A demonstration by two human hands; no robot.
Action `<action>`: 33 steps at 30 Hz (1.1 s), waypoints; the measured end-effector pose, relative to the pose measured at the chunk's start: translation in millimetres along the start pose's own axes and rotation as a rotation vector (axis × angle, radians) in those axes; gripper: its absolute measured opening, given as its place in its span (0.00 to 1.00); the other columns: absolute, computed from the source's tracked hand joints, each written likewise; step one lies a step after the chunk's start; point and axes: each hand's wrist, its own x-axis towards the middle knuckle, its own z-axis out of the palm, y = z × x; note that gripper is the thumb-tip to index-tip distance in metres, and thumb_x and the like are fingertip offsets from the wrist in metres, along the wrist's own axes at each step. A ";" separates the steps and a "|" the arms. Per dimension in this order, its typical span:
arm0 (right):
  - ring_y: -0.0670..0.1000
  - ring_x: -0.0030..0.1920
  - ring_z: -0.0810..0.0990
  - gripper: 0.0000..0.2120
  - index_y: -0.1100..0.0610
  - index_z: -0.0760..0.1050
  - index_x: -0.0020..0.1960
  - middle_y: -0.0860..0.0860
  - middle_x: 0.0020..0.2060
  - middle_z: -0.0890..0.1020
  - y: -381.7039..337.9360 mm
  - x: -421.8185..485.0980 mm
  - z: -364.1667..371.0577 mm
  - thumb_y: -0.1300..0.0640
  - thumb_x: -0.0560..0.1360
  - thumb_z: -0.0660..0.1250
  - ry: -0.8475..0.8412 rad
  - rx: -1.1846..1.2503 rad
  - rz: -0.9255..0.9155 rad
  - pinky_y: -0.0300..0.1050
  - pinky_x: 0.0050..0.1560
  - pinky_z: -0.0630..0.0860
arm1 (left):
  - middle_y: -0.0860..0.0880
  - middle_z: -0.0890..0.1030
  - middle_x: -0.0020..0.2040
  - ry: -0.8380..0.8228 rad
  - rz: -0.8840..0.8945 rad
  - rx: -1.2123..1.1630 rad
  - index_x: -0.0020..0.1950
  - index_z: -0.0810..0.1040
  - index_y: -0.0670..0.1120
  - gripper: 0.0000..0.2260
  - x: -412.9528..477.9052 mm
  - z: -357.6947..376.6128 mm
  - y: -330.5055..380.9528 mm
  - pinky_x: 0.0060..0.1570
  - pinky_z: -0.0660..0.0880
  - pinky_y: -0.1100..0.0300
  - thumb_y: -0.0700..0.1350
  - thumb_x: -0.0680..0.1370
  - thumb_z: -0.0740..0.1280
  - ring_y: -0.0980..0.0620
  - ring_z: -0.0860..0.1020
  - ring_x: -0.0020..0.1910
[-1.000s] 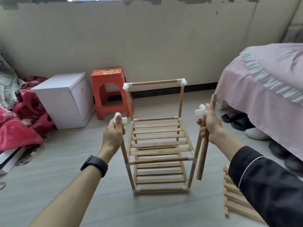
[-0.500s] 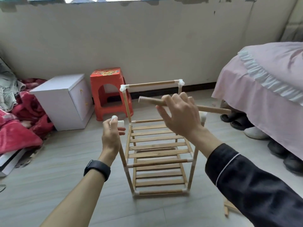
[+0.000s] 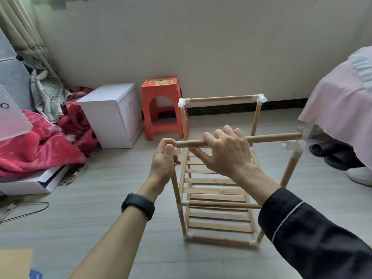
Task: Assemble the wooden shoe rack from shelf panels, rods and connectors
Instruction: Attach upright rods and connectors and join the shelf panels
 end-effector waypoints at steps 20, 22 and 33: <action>0.54 0.36 0.72 0.28 0.54 0.76 0.41 0.51 0.32 0.78 -8.7 -13.7 -12.8 0.32 0.81 0.54 -0.111 -0.079 0.000 0.50 0.40 0.68 | 0.47 0.73 0.37 0.033 -0.106 -0.004 0.55 0.74 0.46 0.13 11.0 -0.4 -1.2 0.38 0.74 0.58 0.49 0.84 0.52 0.55 0.74 0.32; 0.54 0.35 0.72 0.28 0.54 0.76 0.41 0.51 0.32 0.78 -8.8 -15.0 -12.9 0.32 0.81 0.54 -0.102 -0.084 -0.006 0.50 0.40 0.68 | 0.48 0.73 0.36 0.026 -0.103 -0.018 0.55 0.73 0.45 0.13 12.1 -0.7 -3.0 0.38 0.74 0.57 0.49 0.84 0.52 0.56 0.73 0.30; 0.53 0.36 0.73 0.28 0.54 0.78 0.41 0.50 0.31 0.78 -18.5 -9.0 -4.5 0.33 0.81 0.55 -0.048 -0.075 -0.010 0.49 0.40 0.67 | 0.53 0.70 0.31 0.011 -0.098 -0.060 0.54 0.73 0.44 0.13 13.3 2.9 -4.7 0.37 0.72 0.57 0.49 0.84 0.53 0.56 0.70 0.30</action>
